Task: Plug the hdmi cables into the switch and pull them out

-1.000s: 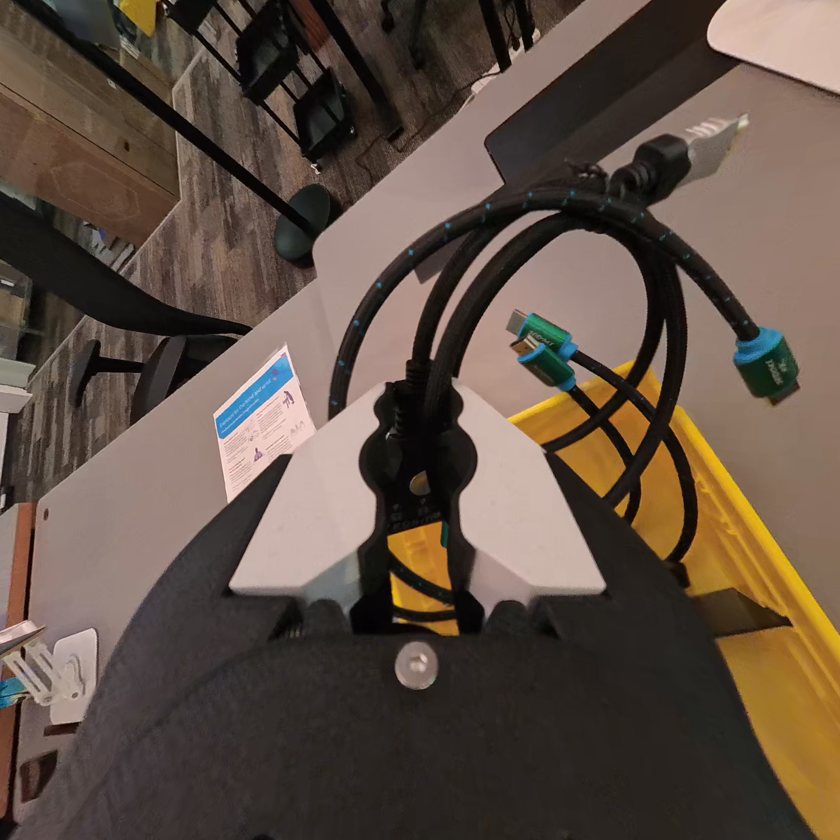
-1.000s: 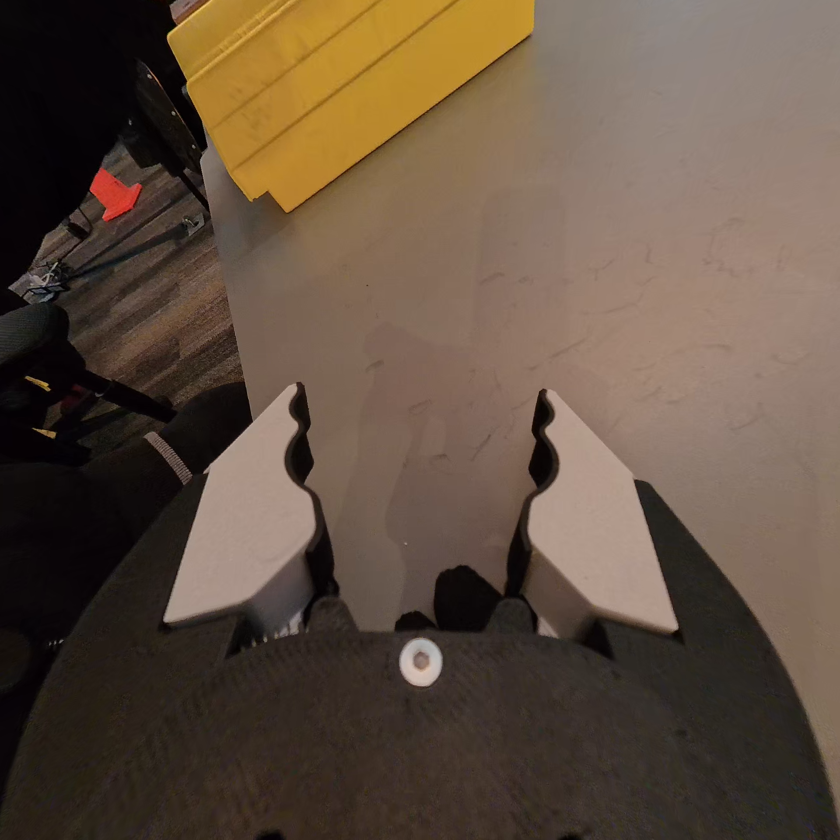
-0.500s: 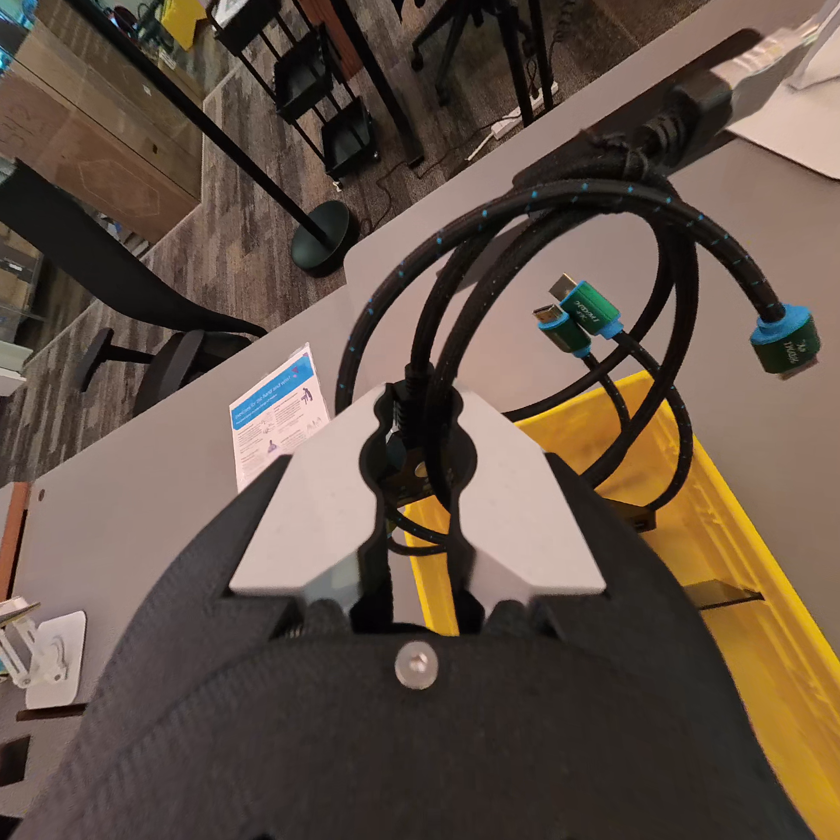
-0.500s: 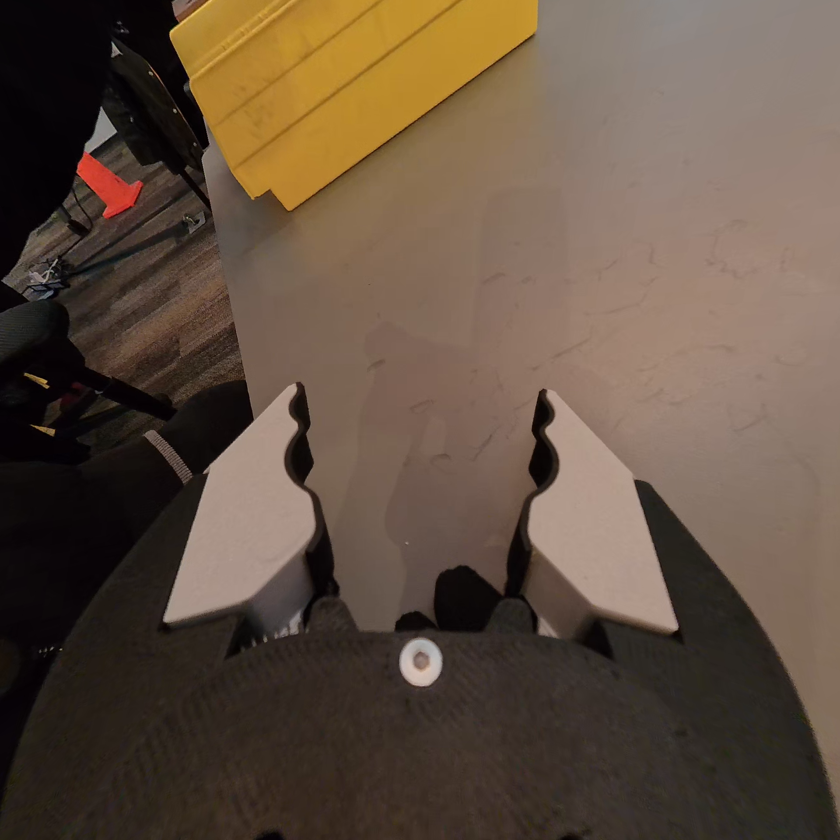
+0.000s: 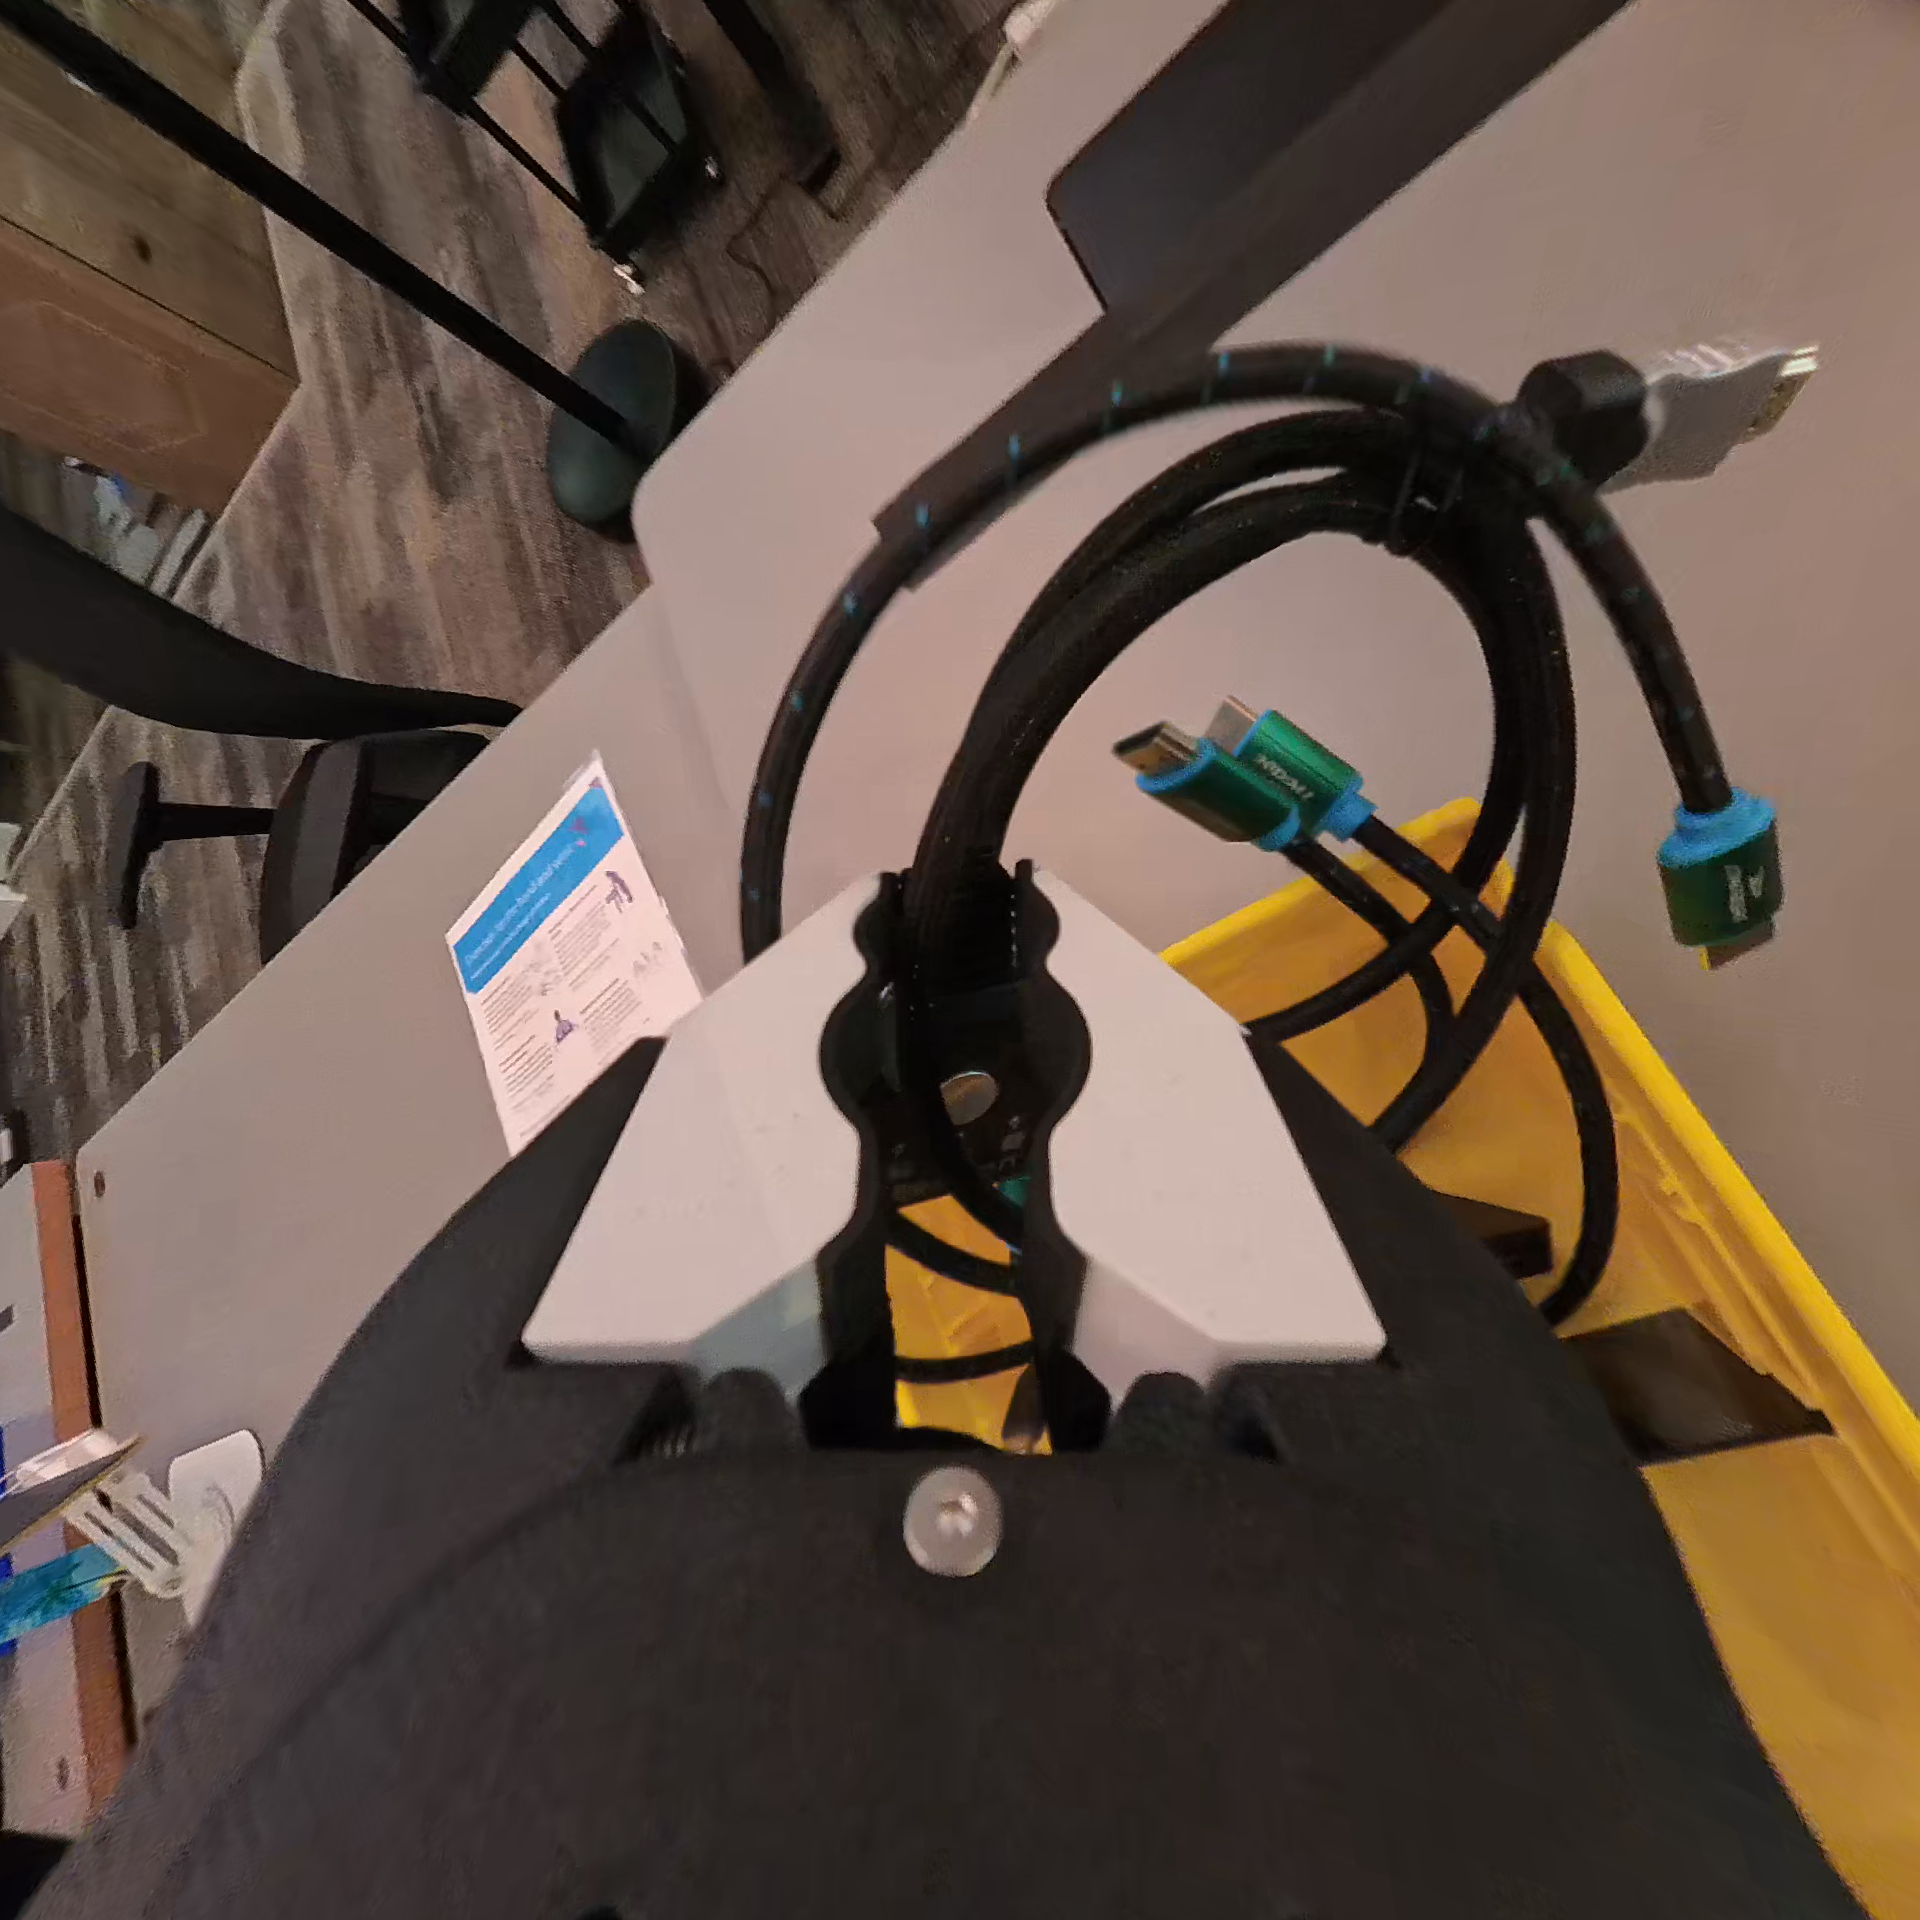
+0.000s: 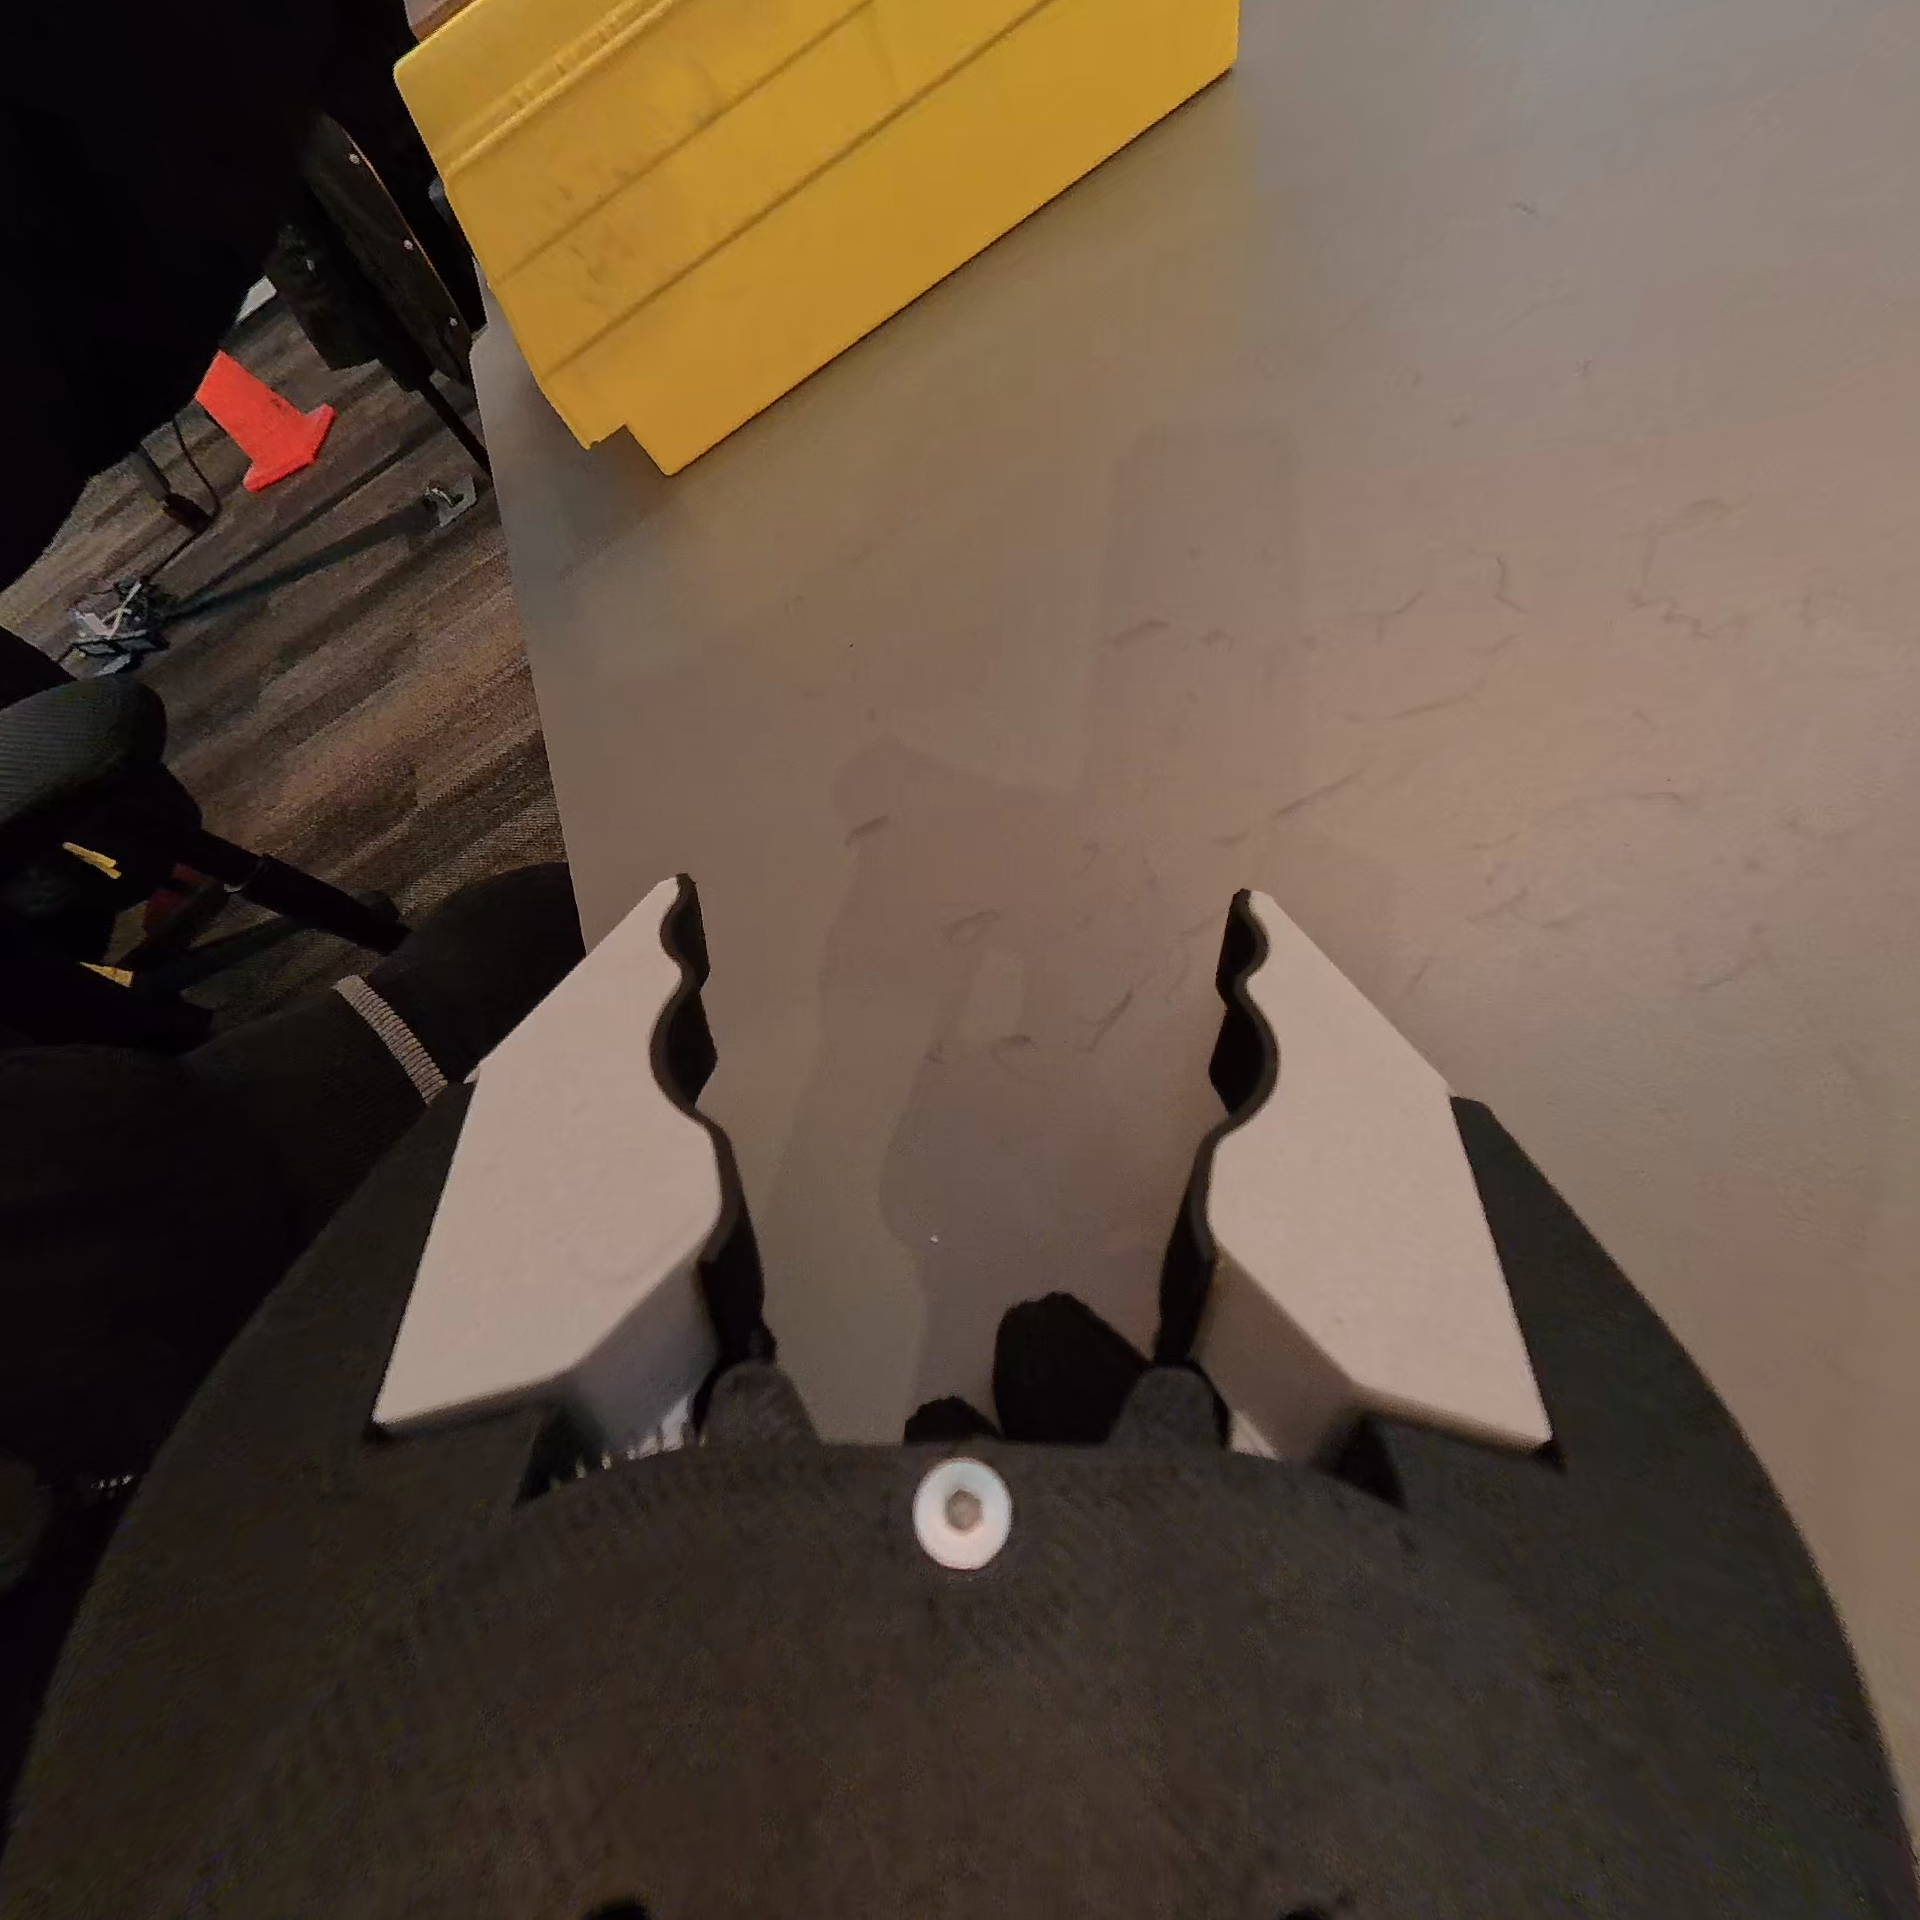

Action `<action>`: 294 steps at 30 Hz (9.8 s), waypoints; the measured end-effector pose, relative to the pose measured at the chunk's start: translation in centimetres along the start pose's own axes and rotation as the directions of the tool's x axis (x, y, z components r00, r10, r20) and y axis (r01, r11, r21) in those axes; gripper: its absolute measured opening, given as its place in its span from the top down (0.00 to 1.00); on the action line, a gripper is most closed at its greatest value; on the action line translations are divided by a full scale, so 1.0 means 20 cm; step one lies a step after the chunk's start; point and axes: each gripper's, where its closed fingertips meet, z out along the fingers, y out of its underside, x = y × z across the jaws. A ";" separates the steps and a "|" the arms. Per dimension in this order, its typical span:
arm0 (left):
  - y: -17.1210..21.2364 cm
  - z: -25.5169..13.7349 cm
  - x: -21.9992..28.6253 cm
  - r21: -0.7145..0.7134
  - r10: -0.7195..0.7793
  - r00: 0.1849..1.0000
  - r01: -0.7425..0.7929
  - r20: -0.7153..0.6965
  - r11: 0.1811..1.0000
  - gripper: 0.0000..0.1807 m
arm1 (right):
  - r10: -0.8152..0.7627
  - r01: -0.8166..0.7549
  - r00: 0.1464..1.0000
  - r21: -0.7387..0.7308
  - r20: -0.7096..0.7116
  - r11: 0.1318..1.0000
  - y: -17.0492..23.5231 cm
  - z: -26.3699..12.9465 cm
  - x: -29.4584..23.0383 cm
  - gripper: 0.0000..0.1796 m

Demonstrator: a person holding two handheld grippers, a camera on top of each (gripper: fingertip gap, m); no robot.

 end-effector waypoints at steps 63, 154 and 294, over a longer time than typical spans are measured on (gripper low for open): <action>-0.19 -0.41 -0.15 0.249 -0.049 0.997 0.034 0.055 0.968 0.98 | 0.015 -0.015 0.999 -0.010 0.031 1.000 0.01 0.01 -0.01 0.48; -0.28 -0.93 1.82 0.049 -0.034 0.110 0.668 -0.993 0.743 0.92 | 0.103 -0.438 0.686 0.296 0.720 0.849 -0.58 0.00 -0.26 0.94; 0.08 -1.12 2.01 0.152 0.313 -0.387 0.392 -0.868 0.907 0.94 | -0.829 0.843 0.532 -0.014 0.171 0.538 -0.39 -0.23 -0.31 0.90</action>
